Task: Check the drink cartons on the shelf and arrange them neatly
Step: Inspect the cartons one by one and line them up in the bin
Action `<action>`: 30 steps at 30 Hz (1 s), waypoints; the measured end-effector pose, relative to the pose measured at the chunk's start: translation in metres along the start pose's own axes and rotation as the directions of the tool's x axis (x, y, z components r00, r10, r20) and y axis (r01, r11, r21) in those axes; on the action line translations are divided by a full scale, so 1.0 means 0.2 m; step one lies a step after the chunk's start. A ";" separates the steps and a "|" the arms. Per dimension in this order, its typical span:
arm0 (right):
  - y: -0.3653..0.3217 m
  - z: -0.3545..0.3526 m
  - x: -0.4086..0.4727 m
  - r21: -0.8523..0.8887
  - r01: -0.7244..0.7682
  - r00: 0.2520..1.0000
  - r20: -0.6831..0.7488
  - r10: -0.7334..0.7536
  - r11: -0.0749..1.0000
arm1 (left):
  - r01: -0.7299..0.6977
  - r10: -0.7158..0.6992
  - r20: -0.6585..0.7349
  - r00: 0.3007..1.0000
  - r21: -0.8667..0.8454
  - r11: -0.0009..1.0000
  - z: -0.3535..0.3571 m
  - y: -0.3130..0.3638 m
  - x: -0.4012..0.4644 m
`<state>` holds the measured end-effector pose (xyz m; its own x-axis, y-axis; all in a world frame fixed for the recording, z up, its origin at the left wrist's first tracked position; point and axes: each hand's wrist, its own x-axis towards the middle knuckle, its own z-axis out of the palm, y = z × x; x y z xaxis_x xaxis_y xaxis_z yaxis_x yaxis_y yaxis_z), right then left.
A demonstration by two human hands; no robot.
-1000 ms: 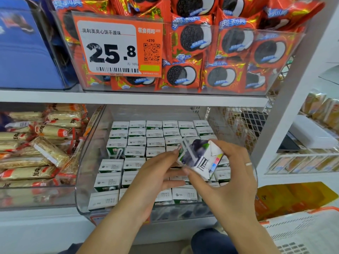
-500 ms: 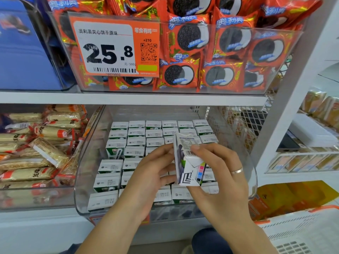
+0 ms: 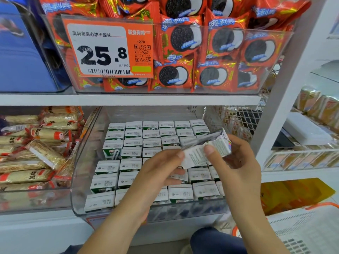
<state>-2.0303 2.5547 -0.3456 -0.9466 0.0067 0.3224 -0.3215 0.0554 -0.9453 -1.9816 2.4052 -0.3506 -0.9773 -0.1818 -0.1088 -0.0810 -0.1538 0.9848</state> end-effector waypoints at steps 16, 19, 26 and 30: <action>-0.01 0.02 0.02 0.125 -0.159 0.970 0.205 0.131 0.979 | 0.148 -0.162 -0.019 0.987 -0.311 0.939 -0.03 0.05 0.00; -0.02 0.01 0.01 0.158 -0.136 0.974 0.200 0.103 0.978 | 0.179 -0.186 0.013 0.982 -0.355 0.918 -0.02 0.05 0.00; 0.00 -0.02 0.02 0.075 -0.103 0.983 0.163 0.089 0.992 | 0.132 -0.134 0.015 0.991 -0.302 0.944 -0.02 0.05 0.00; 0.03 0.00 0.00 -0.354 0.229 0.969 0.174 -0.176 0.907 | 0.037 -0.065 -0.117 0.991 -0.233 0.972 -0.01 0.04 0.00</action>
<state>-2.0312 2.5549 -0.3513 -0.8646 -0.1767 0.4704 -0.4994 0.4056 -0.7655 -1.9815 2.4026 -0.3424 -0.9403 -0.2837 -0.1879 -0.0688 -0.3822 0.9215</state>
